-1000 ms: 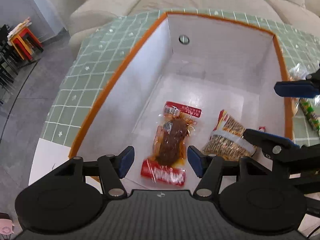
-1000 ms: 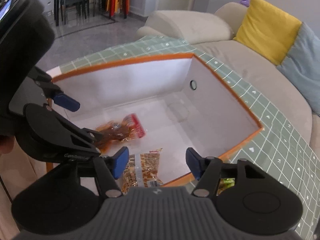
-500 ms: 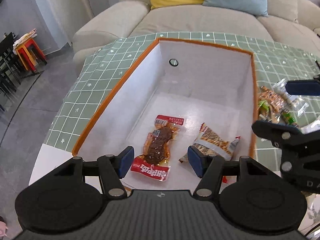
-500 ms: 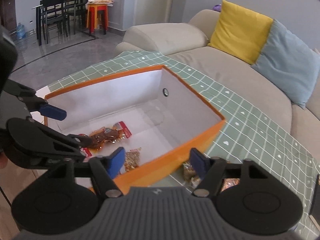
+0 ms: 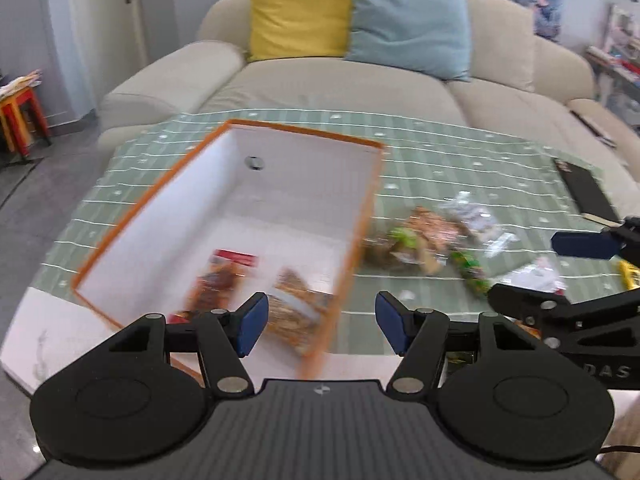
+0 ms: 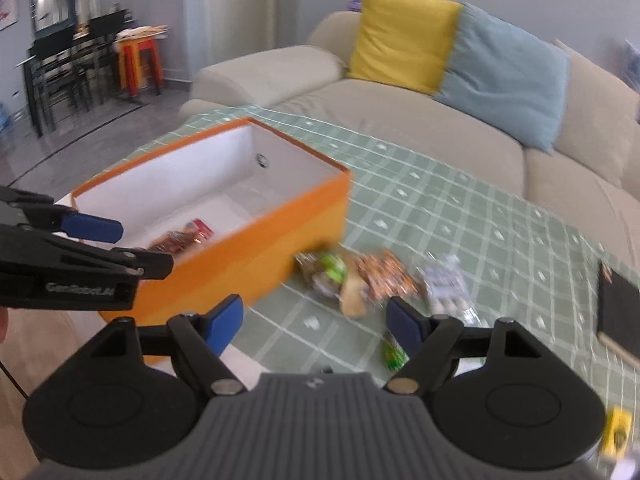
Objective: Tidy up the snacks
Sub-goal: 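Return both tools to the table, left to the dark chocolate snack, right to the brown candy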
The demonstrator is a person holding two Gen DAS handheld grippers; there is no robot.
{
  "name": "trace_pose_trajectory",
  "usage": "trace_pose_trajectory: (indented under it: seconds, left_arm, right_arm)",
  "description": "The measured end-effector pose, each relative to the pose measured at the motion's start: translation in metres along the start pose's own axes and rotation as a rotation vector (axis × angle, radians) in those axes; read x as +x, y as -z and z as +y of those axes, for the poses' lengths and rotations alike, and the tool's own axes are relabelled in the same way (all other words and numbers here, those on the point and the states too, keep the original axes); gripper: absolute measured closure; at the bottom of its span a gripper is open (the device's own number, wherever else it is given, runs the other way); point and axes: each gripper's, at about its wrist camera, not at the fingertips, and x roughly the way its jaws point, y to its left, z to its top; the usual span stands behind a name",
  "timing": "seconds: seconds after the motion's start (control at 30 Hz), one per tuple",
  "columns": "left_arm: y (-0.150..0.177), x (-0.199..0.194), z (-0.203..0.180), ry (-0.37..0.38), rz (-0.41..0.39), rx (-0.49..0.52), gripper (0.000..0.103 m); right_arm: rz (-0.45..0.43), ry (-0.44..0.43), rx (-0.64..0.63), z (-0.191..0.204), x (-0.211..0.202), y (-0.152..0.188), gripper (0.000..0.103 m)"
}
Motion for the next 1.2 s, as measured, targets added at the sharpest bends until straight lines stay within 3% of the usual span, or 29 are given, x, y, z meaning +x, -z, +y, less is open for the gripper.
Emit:
trace_pose_trajectory:
  seconds: [0.2, 0.73, 1.2]
  left_arm:
    - [0.021, 0.003, -0.033, 0.104, 0.024, 0.022, 0.031]
    - [0.069, 0.027, -0.08, 0.209, 0.082, 0.106, 0.031]
    - [0.078, 0.056, -0.091, 0.264, 0.077, 0.11, 0.024]
  right_arm:
    - [0.027, 0.074, 0.076, -0.027, -0.015, 0.034, 0.027]
    - [0.14, 0.162, 0.202, -0.068, -0.018, 0.118, 0.027]
    - [0.166, 0.132, 0.29, -0.077, 0.006, 0.129, 0.03]
